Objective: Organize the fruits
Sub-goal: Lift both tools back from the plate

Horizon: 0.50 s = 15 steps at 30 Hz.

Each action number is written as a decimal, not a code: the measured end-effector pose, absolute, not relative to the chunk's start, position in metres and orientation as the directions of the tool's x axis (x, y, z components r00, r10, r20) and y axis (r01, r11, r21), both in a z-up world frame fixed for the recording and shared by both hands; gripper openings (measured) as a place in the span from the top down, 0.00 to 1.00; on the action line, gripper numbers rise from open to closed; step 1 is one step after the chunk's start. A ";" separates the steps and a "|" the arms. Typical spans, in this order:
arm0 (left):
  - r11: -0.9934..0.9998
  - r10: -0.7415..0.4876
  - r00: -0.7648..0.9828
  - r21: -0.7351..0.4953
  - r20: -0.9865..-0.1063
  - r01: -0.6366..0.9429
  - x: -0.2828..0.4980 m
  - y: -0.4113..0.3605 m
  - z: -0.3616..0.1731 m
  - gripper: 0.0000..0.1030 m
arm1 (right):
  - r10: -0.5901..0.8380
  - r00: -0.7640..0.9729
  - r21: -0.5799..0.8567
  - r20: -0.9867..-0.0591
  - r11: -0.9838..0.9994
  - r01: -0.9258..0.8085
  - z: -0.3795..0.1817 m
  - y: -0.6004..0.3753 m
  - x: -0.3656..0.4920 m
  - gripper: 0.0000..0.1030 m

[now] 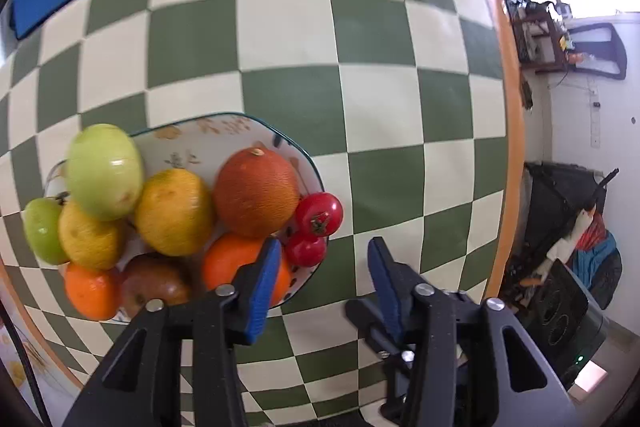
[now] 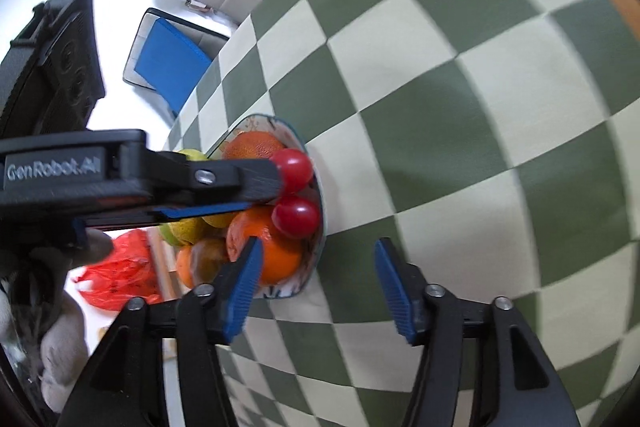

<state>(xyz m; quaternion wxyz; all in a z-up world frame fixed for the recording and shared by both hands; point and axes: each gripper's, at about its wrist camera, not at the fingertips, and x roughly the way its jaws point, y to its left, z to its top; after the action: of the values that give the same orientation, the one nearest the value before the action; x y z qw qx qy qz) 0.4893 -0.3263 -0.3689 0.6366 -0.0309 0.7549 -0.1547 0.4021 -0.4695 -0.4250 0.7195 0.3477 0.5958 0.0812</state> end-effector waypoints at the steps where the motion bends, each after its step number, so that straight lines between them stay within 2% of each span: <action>1: 0.952 -0.242 -0.157 -0.265 -0.958 0.153 0.486 -0.321 -0.361 0.49 | 0.494 0.284 0.564 -0.822 0.775 0.285 -0.417 -0.469 0.401 0.32; 5: 0.969 -0.198 -0.012 -0.198 -0.980 0.147 0.465 -0.291 -0.329 0.17 | 0.357 0.305 0.432 -0.883 0.872 0.228 -0.388 -0.466 0.392 0.24; 7: 0.981 -0.145 0.051 -0.137 -0.988 0.140 0.452 -0.278 -0.318 0.12 | 0.281 0.325 0.353 -0.903 0.916 0.190 -0.372 -0.459 0.388 0.12; 11: 0.993 -0.064 0.159 -0.047 -0.985 0.112 0.425 -0.247 -0.304 0.07 | 0.147 0.361 0.204 -0.921 0.971 0.126 -0.343 -0.442 0.379 0.08; 15: 0.997 -0.015 0.213 0.000 -0.977 0.073 0.403 -0.225 -0.302 0.06 | 0.115 0.376 0.163 -0.920 0.982 0.098 -0.329 -0.430 0.375 0.07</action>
<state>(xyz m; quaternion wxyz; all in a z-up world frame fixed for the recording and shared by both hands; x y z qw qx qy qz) 0.4028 -0.2246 -0.3018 0.7786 0.0228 0.6265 -0.0283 0.3750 -0.4302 -0.3289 0.8239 0.0952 0.5587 0.0052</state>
